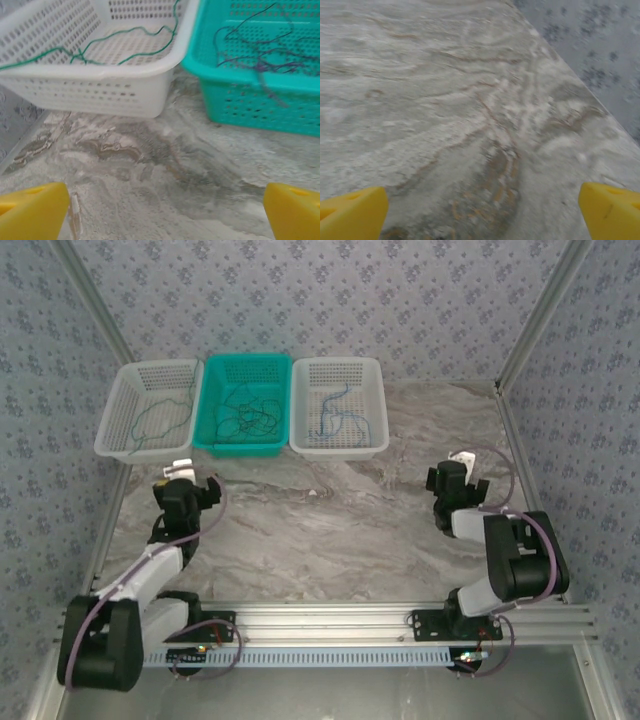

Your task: Untangle the cables

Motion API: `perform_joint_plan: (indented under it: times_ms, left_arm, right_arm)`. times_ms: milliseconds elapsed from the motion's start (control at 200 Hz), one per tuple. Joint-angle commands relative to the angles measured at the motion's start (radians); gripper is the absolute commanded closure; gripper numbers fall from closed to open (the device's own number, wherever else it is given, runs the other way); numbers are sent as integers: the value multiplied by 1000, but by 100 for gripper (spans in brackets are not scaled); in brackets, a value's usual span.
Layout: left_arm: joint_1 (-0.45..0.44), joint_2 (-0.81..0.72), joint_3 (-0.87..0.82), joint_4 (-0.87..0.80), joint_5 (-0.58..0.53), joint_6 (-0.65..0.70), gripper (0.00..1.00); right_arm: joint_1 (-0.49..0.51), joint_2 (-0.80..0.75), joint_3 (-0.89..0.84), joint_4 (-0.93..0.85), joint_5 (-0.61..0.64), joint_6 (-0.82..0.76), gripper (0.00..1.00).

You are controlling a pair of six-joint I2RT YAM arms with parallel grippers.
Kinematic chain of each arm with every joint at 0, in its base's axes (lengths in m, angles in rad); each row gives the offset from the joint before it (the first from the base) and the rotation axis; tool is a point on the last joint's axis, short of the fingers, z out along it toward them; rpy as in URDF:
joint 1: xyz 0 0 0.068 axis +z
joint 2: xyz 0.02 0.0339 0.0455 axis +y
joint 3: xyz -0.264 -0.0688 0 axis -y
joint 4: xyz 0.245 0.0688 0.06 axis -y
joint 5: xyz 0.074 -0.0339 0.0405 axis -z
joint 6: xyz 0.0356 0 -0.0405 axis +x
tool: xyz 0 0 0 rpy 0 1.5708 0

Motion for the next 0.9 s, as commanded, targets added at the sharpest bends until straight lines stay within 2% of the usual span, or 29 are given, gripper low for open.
perform_joint_plan:
  times_ms: [0, 35, 75, 125, 170, 220, 245, 305, 315, 360, 410, 460, 505, 555, 595, 640, 894]
  left_arm:
    - [54, 105, -14, 246, 160, 5, 1]
    - [63, 148, 2, 264, 178, 17, 1]
    - [68, 200, 21, 281, 186, 33, 1]
    - [75, 261, 38, 320, 190, 49, 1]
    - [81, 288, 62, 309, 207, 66, 0]
    - [97, 340, 56, 382, 246, 75, 1]
    - [108, 376, 58, 401, 272, 70, 1]
    - [120, 517, 42, 606, 307, 72, 1]
    - [121, 515, 45, 598, 315, 74, 0]
    - [122, 448, 95, 373, 330, 76, 1]
    - [123, 500, 83, 496, 345, 80, 1]
    - [124, 464, 123, 343, 321, 69, 1]
    - [124, 489, 98, 441, 308, 64, 1]
    - [123, 469, 115, 370, 294, 62, 1]
    - [119, 481, 104, 418, 286, 66, 1]
    - [117, 472, 114, 378, 284, 66, 1]
    - [111, 475, 111, 391, 274, 70, 1]
  right_arm:
    - [-61, -12, -47, 177, -215, -77, 0]
    - [-79, 9, -56, 200, -278, -82, 0]
    - [-84, 62, -97, 359, -304, -90, 0]
    - [-88, 22, -64, 226, -311, -82, 0]
    - [-92, 44, -85, 312, -323, -85, 0]
    - [-88, 25, -67, 242, -314, -83, 0]
    - [-92, 35, -74, 276, -319, -83, 0]
    - [-89, 27, -70, 256, -312, -84, 0]
    - [-88, 30, -73, 260, -312, -84, 0]
    - [-83, 35, -81, 285, -301, -88, 0]
    - [-95, 29, -73, 264, -334, -86, 0]
    - [-97, 29, -67, 251, -359, -92, 0]
    - [-98, 29, -64, 247, -378, -99, 0]
    - [-102, 29, -60, 238, -398, -102, 0]
    - [-102, 28, -60, 237, -400, -102, 0]
    - [-103, 28, -59, 237, -401, -101, 0]
    - [-112, 28, -56, 230, -419, -97, 0]
